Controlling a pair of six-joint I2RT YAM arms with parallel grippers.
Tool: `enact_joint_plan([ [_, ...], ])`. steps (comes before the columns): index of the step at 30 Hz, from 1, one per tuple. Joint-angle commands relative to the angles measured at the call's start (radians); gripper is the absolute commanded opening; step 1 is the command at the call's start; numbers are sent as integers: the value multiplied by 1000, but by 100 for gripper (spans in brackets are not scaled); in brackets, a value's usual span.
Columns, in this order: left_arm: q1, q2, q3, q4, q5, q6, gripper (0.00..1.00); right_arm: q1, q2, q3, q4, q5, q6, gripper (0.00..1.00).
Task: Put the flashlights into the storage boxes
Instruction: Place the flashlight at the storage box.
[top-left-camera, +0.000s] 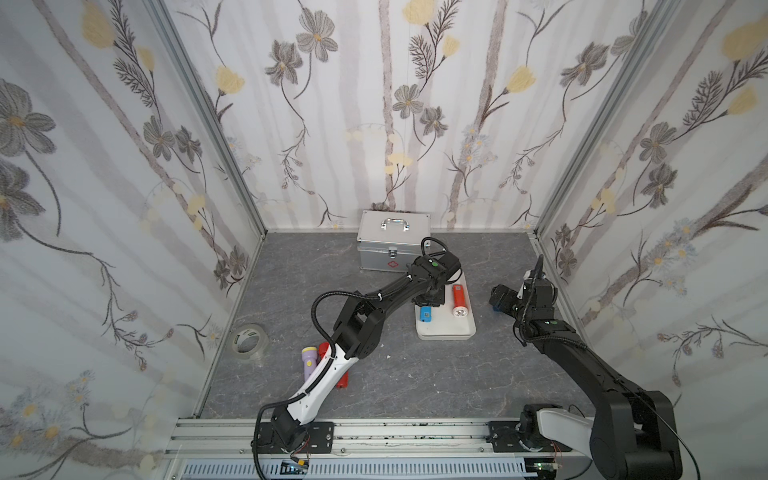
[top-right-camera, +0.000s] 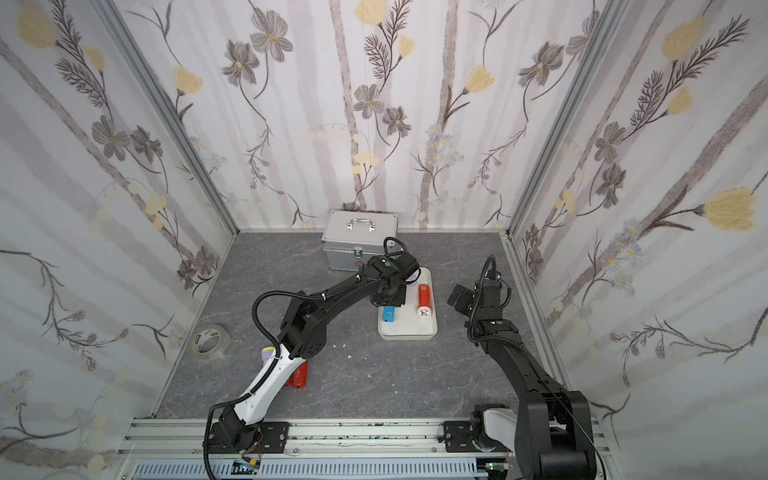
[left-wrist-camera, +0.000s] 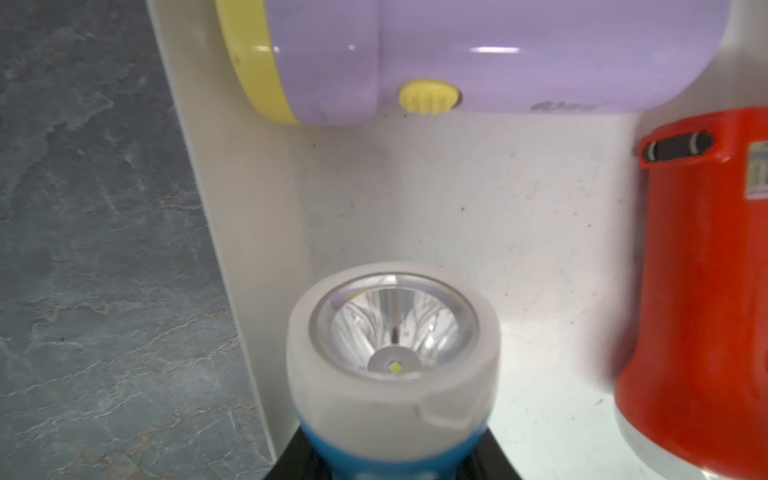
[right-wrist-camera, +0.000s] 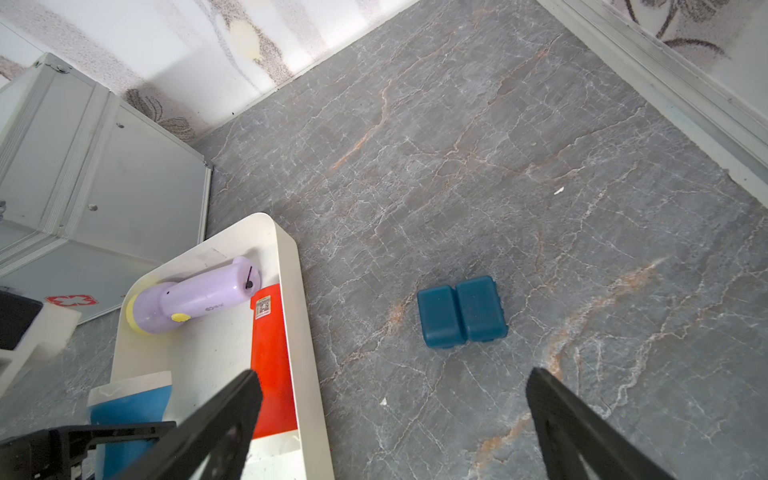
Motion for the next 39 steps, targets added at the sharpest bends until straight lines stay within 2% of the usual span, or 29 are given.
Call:
enact_joint_plan([
  [1, -1, 1, -3, -44, -68, -27, 32, 0, 9, 1, 53, -31, -8, 100],
  [5, 2, 5, -10, -31, -70, -42, 37, 0, 9, 1, 52, -49, -8, 100],
  [8, 2, 7, -10, -27, -70, -52, 49, 0, -1, 2, 43, -52, -8, 100],
  [12, 2, 4, -8, -23, -66, -58, 57, 0, -17, 1, 38, -53, -8, 100],
  [20, 2, -40, 26, -49, -73, -56, 59, 0, -39, 5, 27, -51, -7, 100],
  [23, 1, -94, 38, -58, -84, -45, 64, 0, -41, 7, 20, -41, -8, 100],
  [29, 2, -240, 2, -90, -118, -13, 65, 0, -28, 15, 26, -63, -10, 100],
  [32, 1, -364, -159, -73, -142, 13, 65, 1, -27, 14, 26, -67, -15, 100],
  [39, 17, -771, -790, 81, -138, 6, 61, 9, -54, -34, 71, -114, -28, 100],
])
